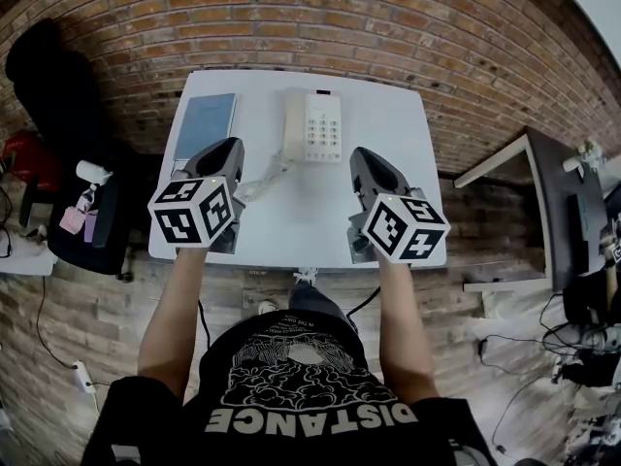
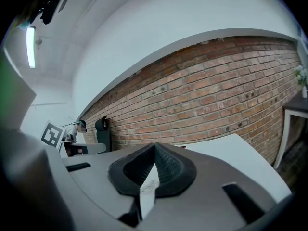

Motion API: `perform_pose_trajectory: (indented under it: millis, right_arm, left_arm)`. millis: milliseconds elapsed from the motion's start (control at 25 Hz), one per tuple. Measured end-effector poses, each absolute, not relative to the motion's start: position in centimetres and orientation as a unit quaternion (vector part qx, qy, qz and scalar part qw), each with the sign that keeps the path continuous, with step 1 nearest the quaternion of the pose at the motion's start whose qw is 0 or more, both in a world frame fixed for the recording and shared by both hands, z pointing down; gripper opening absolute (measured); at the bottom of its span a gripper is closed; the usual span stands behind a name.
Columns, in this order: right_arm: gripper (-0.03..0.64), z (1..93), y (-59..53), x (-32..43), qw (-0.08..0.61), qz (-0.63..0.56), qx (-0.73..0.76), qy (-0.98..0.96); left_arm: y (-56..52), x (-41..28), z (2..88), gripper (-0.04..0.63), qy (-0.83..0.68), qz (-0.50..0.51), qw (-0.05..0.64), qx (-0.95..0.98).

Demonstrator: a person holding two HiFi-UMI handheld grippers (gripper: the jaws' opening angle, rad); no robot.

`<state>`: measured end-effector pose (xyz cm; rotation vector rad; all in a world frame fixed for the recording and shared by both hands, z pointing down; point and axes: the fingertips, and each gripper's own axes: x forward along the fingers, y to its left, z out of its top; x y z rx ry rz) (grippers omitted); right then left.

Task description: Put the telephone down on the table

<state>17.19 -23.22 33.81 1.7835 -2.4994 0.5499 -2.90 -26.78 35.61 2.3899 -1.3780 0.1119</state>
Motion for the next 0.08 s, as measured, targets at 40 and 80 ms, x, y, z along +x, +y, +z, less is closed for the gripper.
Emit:
perform_pose_trajectory:
  millis: [40,80]
  right_arm:
    - [0.002,33.87,-23.14,17.05,0.011,0.176,0.571,-0.802]
    - [0.002,33.93,-23.06,16.91,0.012,0.176,0.571,-0.802]
  left_arm:
    - [-26.72,-2.99,35.66,0.025,-0.490,0.040,0.189,0.850]
    - [-26.66,-3.08,35.71,0.025,-0.490,0.039,0.189,0.850]
